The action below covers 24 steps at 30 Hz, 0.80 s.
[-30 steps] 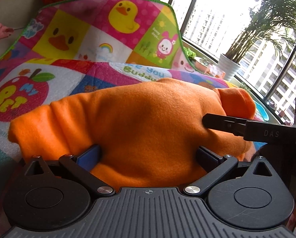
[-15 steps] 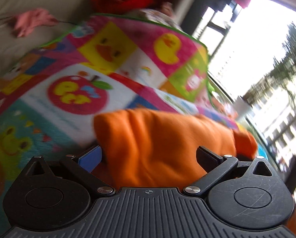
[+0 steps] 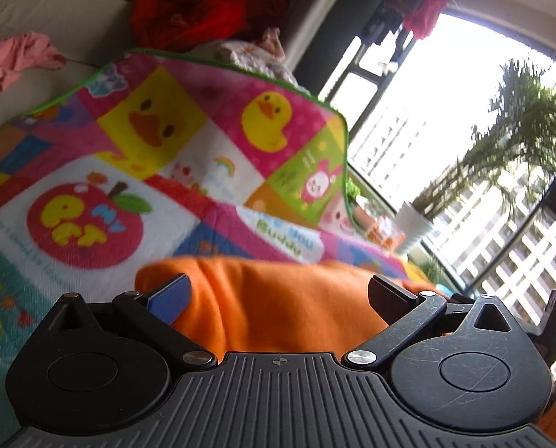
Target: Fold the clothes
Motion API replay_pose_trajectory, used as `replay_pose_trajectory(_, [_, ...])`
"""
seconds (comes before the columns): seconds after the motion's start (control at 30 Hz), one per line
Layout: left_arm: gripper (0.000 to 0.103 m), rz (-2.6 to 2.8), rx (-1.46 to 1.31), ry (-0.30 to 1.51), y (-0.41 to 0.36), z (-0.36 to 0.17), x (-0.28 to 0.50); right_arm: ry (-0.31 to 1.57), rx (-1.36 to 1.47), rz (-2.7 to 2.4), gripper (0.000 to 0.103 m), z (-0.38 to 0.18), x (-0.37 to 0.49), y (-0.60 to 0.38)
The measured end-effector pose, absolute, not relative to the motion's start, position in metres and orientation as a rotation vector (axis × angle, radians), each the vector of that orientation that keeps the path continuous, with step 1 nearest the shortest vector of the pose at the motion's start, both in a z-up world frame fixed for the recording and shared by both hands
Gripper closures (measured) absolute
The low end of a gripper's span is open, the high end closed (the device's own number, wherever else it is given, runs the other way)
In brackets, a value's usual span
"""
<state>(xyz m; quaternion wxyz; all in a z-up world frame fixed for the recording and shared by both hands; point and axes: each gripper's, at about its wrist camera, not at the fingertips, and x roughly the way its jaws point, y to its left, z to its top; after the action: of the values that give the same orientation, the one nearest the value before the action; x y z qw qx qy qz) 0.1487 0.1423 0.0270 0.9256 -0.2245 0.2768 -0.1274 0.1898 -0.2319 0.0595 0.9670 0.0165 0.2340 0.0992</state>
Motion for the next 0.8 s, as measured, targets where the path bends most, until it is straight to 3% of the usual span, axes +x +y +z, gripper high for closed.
replay_pose_trajectory(0.13, [0.000,-0.247,-0.474,0.568,0.144,0.025,0.151,0.554,0.012,0.135,0.000,0.039,0.221,-0.233])
replay_pose_trajectory(0.23, [0.000,-0.268,-0.453,0.695,0.137,-0.002,0.158,0.679,0.001,0.097,0.000,0.006,0.226,-0.237])
replay_pose_trajectory(0.37, [0.000,-0.277,-0.408,0.822,0.131,-0.031,0.156,0.699,0.067,0.103,0.000,-0.002,0.208,-0.261])
replay_pose_trajectory(0.63, [0.000,-0.273,-0.376,0.559,0.153,0.039,0.130,0.521,-0.122,0.069,0.000,0.036,0.165,-0.254])
replay_pose_trajectory(0.8, [0.000,-0.350,-0.401,0.497,0.128,0.046,0.151,0.447,-0.103,0.152,0.000,0.049,0.161,-0.230])
